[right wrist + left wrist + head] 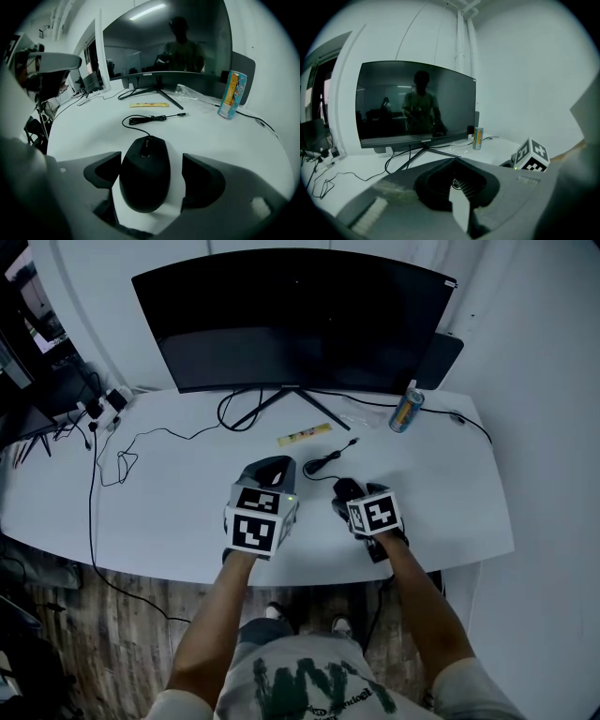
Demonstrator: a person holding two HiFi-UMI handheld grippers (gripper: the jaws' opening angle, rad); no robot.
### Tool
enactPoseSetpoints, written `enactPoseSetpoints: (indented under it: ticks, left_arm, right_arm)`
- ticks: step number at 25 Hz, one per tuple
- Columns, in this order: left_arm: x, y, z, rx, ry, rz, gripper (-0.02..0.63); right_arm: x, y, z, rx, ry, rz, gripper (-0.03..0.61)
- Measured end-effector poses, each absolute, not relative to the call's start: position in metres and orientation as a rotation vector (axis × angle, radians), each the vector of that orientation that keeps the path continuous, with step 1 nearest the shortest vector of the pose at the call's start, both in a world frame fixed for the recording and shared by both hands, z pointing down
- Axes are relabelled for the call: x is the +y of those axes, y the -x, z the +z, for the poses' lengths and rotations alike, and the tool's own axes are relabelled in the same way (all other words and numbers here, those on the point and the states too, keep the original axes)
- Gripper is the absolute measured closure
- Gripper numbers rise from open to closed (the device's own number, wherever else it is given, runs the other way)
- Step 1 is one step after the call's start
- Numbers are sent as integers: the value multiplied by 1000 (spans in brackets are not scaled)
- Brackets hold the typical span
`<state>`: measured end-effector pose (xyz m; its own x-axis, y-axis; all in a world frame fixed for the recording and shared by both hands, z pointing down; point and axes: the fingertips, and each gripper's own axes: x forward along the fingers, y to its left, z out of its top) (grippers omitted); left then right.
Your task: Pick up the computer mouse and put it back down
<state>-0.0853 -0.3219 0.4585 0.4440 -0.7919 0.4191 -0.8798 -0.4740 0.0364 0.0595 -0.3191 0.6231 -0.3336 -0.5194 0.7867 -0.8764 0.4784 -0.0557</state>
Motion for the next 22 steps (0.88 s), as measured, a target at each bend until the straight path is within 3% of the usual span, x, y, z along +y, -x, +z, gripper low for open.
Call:
enactPoseSetpoints:
  ticks: [15,19,22]
  left_arm:
    - [-329,76,462,-1390,-2481,501,609]
    - [-329,79,462,-1393,-2476,496,609]
    - [-328,81,461,-1402,-2469,494,609]
  right_arm:
    - [-320,-59,630,-1915,-1107,685,179]
    - [-318,-56,629,-1885,-1076,703,266]
    - [-318,-57,628,-1866,-1067,710,268]
